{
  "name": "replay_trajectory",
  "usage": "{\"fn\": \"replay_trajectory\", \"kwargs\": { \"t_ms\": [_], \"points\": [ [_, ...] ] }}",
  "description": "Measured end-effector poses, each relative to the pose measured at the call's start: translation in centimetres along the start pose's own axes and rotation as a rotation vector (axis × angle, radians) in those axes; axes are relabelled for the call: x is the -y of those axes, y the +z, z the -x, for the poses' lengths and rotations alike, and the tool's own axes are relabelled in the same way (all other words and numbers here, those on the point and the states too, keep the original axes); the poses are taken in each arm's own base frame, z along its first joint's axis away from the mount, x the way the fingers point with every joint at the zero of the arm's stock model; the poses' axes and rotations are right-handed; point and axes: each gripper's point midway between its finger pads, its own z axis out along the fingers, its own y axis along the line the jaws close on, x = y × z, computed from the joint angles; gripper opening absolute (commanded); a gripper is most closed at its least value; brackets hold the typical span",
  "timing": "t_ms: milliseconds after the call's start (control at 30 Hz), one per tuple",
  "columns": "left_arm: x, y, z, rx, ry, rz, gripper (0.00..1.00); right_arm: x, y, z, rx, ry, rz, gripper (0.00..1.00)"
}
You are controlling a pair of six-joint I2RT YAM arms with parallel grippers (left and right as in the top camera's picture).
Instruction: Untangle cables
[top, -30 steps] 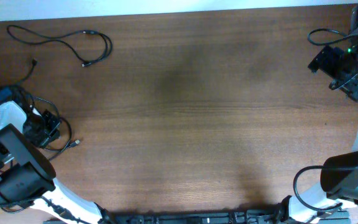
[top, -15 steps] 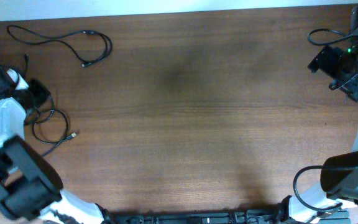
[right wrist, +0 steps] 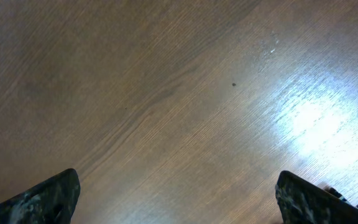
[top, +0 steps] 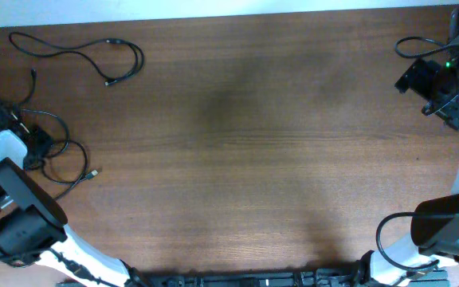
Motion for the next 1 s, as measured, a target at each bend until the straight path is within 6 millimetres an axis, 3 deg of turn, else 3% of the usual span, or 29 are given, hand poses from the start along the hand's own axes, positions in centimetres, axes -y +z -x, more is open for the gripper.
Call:
{"fn": "replay_trajectory", "kwargs": {
  "t_ms": [167,233,267,333,433,467,567,700,767,900,1000],
  "points": [
    [0.7,0.6,-1.7,-0.071,0.029,-0.046,0.00,0.0,0.0,0.0,0.000,0.000,0.000,0.98],
    [1.0,-1.0,-2.1,-0.087,0.029,-0.073,0.00,0.0,0.0,0.0,0.001,0.000,0.001,0.98],
    [1.5,-3.2,-1.1,-0.049,0.030,-0.110,0.00,0.0,0.0,0.0,0.000,0.000,0.000,0.98],
    [1.8,-4.3,-1.8,-0.077,0.030,-0.129,0.00,0.0,0.0,0.0,0.000,0.000,0.000,0.98],
    [0.6,-3.6,-1.7,-0.048,0.032,-0.064,0.00,0.0,0.0,0.0,0.000,0.000,0.001,0.98],
    [-0.8,-3.5,-1.3,-0.030,0.032,0.018,0.00,0.0,0.0,0.0,0.000,0.000,0.000,0.98],
    [-2.9,-2.9,-2.5,-0.047,0.029,0.116,0.00,0.0,0.0,0.0,0.000,0.000,0.000,0.98],
    [-3.4,-1.2,-4.9,-0.116,0.031,0.129,0.00,0.0,0.0,0.0,0.000,0.000,0.000,0.99],
    [-2.8,-0.5,-5.3,-0.135,0.033,0.092,0.00,0.0,0.0,0.0,0.000,0.000,0.000,0.98],
    [0.8,-0.6,-5.6,-0.151,0.114,-0.138,0.00,0.0,0.0,0.0,0.000,0.000,0.000,0.98],
    [1.8,-0.4,-4.9,-0.113,0.135,-0.194,0.00,0.0,0.0,0.0,0.000,0.000,0.000,0.98]
  ]
}}
